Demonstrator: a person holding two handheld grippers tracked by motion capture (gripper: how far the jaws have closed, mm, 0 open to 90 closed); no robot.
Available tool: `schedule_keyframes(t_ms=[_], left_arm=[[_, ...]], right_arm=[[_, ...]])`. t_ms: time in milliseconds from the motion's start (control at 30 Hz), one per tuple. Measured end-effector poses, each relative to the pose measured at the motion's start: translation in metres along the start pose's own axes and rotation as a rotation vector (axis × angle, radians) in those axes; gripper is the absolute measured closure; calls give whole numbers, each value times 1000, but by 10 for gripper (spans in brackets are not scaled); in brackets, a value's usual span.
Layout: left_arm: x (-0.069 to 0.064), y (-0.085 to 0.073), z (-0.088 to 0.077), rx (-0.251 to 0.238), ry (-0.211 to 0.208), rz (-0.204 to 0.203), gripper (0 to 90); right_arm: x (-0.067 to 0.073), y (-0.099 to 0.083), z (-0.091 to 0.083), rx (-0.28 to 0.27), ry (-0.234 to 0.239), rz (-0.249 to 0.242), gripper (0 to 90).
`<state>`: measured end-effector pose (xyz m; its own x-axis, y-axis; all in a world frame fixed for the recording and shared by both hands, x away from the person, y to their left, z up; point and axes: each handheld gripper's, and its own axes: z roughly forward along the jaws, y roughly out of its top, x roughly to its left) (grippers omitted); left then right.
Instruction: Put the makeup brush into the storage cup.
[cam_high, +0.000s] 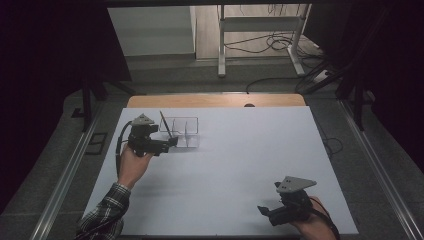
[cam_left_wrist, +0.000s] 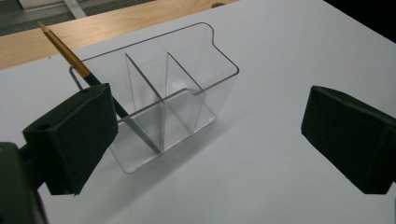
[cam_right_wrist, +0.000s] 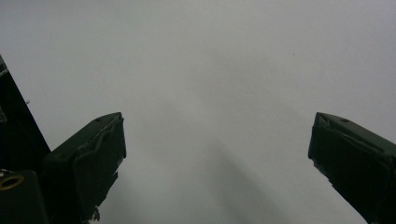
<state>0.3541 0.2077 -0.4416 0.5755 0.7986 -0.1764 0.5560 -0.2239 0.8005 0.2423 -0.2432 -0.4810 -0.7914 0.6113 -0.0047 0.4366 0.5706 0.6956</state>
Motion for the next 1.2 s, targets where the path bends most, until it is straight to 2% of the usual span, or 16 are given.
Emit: schedule_keyframes(t_ms=[333,500,800,1033,1200], left_arm=[[-9,-7,0,17,-7,27,31],[-13,-11,-1,5,-12,35,37],[-18,-23,-3,-17,-31,26,45],[-23,-28,-3,-11,-44,38,49],[-27,-33,-4,0,-37,53,49]], right_arm=[[0,0,0,2,0,-1,43],[1,0,0,1,1,-1,43],[1,0,1,3,-1,-3,43],[1,0,1,3,-2,-6,43],[1,1,0,0,0,-7,43]])
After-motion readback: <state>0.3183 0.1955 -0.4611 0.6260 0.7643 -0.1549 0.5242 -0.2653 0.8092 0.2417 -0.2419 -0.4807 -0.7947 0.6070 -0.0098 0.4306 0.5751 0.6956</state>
